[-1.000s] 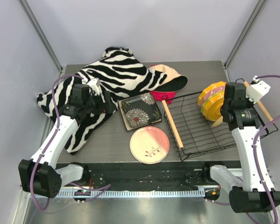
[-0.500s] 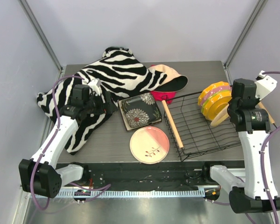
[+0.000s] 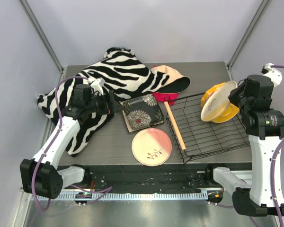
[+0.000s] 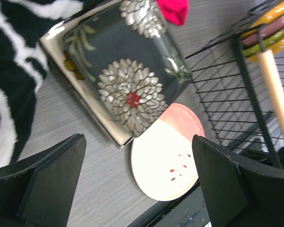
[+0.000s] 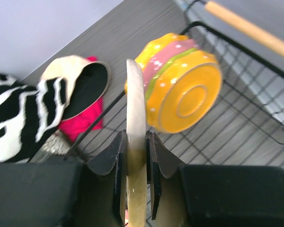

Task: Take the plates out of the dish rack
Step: Unload the plate from the dish rack, then place the plate at the center of the board.

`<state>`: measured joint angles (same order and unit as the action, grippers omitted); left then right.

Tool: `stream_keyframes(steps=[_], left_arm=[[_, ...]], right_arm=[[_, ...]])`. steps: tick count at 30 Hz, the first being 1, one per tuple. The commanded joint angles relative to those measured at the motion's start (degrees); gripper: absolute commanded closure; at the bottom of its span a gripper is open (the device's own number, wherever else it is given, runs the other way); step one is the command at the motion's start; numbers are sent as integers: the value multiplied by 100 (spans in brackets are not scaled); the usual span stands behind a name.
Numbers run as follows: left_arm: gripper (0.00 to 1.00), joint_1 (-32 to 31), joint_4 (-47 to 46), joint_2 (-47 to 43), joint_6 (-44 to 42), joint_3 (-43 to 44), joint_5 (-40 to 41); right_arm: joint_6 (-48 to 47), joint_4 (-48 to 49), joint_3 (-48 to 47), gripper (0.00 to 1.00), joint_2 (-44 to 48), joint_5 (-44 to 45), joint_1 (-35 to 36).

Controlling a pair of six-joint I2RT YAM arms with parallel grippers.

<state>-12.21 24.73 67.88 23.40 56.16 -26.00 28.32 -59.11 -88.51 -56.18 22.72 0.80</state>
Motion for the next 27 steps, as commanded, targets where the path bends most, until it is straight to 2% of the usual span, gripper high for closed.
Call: stream_keyframes(steps=[1, 5, 7, 14, 16, 20, 27], left_arm=[[0, 25, -723, -55, 480, -61, -896], [0, 34, -1468, -47, 1148, -254, -1460], [0, 25, -1751, -47, 1542, -342, -1705], [0, -124, -2629, 50, 2211, -439, -1944], [0, -273, -2990, 94, 2467, -509, -1997], [0, -615, -4429, 305, 3328, -712, -2094], [1, -1187, -5074, 928, 3663, -606, -1971]], right_arm=[[-19, 1295, -421, 99, 55, -1172, 26], [-28, 1709, -343, 99, 81, -2076, 26], [-37, 1867, -325, 99, 90, -2193, 34], [226, 2430, -115, 99, 169, -3290, 26], [410, 2736, 35, 99, 195, -3658, 34], [578, 3081, 430, 99, 239, -3976, 43], [1140, 3976, 1081, 99, 292, -4856, 104]])
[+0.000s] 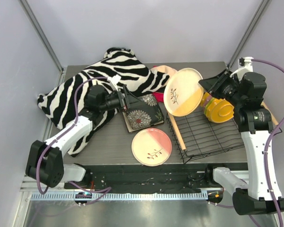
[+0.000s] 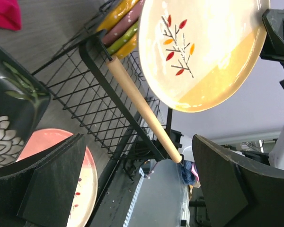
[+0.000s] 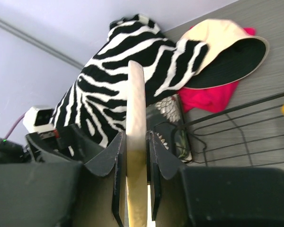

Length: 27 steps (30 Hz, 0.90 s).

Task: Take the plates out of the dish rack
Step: Place the plate at the center of the board.

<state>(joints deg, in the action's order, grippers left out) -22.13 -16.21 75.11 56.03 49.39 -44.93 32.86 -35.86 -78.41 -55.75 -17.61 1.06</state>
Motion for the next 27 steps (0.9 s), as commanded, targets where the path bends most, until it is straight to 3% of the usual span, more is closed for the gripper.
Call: stream_keyframes(steps=[1, 20, 23, 26, 27], left_arm=[[1, -195, -1033, 249, 470, 71, -43], [6, -626, -2966, 1137, 1814, 220, 151], [13, -670, -3283, 1269, 1981, 300, 98], [29, -687, -3862, 1383, 2359, 230, 54], [39, -687, -4194, 1401, 2586, 203, 54]], right_arm=[[704, 1687, 141, 99, 266, -858, 105], [1310, 2504, 643, 99, 187, -1245, 623], [1310, 2531, 731, 99, 143, -1184, 764], [1241, 2514, 775, 99, 152, -1114, 782], [1214, 2505, 792, 99, 143, -1079, 782]])
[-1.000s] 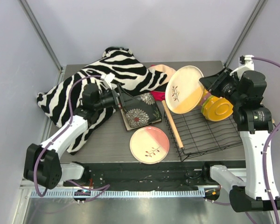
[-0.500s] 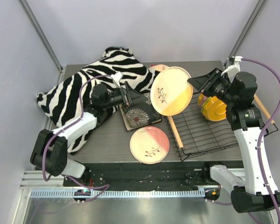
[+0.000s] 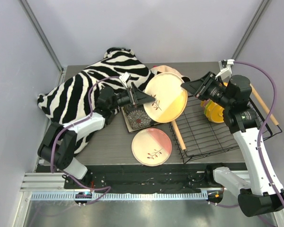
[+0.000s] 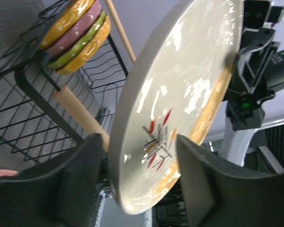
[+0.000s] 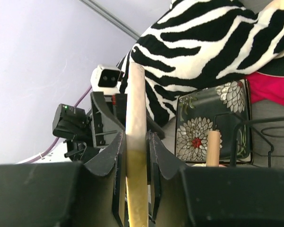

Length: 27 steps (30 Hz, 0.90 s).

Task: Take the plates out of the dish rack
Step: Place the plate at the center of the board.

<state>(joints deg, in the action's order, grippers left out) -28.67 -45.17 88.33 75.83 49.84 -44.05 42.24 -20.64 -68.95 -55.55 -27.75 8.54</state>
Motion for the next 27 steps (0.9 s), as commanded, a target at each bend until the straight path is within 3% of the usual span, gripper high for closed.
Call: stream_keyframes(steps=[1, 3, 5, 6, 9, 17, 19, 20, 21, 23, 24, 27], left_arm=[[44, -34, -1441, 96, 686, 105, -42], [60, -34, -1765, 149, 897, 69, -51], [69, -25, -1916, 158, 995, 17, -60], [80, -34, -2021, 166, 1056, 17, -77], [100, -25, -2127, 158, 1144, -1, -112], [100, -25, -2189, 105, 1188, -89, -139], [100, -8, -2172, 88, 1188, -124, -130], [100, 10, -2172, 53, 1180, -142, -121], [100, 54, -2163, 35, 1179, -185, -112], [100, 133, -2085, -96, 1162, -247, -95], [100, 229, -2023, -158, 1101, -291, -103], [100, 457, -1611, -535, 864, -528, -112]], right_arm=[[233, 957, -154, 99, 115, -29, 34], [162, 896, -128, 99, 115, 50, 34], [127, 887, -93, 99, 97, 129, 34], [83, 869, -40, 99, 71, 155, 34], [-39, 799, 39, 99, 27, 313, 34], [-444, 500, 171, 99, -17, 797, 34], [-567, 430, 127, 86, -44, 867, 25], [-611, 334, 75, 75, -61, 885, 34], [-655, 281, 40, 54, -79, 894, 34], [-848, 62, -48, 40, -131, 938, 34], [-910, -27, -153, 26, -149, 973, 34], [-1191, -369, -329, 17, -184, 1210, 34]])
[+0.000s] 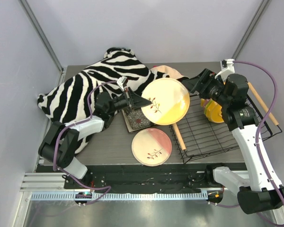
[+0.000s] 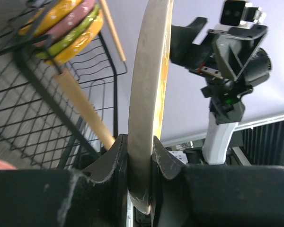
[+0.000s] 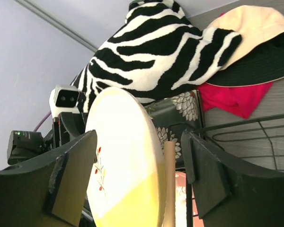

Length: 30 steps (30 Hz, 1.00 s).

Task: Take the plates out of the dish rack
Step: Place the plate at the center of the board.

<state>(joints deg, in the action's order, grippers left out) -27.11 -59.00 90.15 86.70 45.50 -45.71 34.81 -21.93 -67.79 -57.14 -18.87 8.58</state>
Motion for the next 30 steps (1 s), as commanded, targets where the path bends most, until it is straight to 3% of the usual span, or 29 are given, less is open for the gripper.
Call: stream_keyframes(steps=[1, 3, 7, 11, 14, 22, 30], left_arm=[[100, 364, -69, -831, -310, -154, 19], [100, 574, 598, -1225, -652, -383, 10], [100, 926, 1898, -1982, -1319, -805, -8], [100, 1094, 4125, -2659, -2357, -1025, 53], [100, 1103, 5272, -3081, -3007, -1174, 133], [100, 1085, 6339, -3952, -3361, -2035, 361], [100, 989, 6366, -4295, -3273, -2467, 458]], right_arm=[[-518, -311, -480, 16, -33, 392, 30], [-693, -504, -560, 10, -16, 612, 30], [-870, -802, -604, 8, -7, 1095, 30], [-1011, -1225, -779, 9, -148, 1851, 12], [-1064, -1348, -789, 8, -165, 2414, -32], [-1134, -1349, -683, 8, -165, 2485, -137], [-1099, -1340, -525, 8, -86, 2441, -155]])
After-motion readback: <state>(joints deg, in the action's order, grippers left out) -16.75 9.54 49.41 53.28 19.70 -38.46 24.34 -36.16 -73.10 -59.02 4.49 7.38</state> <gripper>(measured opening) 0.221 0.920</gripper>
